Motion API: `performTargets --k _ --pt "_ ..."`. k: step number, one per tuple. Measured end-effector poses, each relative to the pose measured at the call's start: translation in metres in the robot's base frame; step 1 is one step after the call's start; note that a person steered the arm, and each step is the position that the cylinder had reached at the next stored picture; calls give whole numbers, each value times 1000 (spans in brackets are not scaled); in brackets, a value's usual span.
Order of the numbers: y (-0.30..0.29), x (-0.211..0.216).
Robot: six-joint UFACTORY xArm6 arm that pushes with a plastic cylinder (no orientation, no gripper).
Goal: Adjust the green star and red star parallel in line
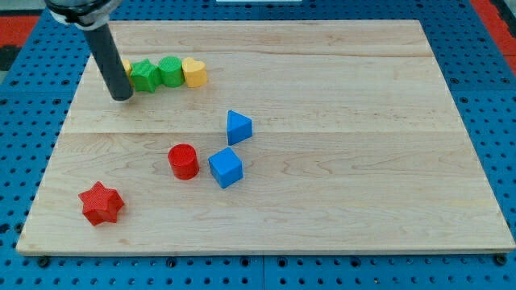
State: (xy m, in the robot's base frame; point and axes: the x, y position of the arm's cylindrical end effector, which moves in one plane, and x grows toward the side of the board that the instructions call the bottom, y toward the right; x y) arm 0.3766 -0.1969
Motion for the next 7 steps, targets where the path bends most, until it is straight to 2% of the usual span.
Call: performTargets --k 1,3,4,5,6,7 --pt "22 2" --pt "24 -14" --pt "24 -6" --pt "24 21" --pt "7 22" --pt "-33 52"
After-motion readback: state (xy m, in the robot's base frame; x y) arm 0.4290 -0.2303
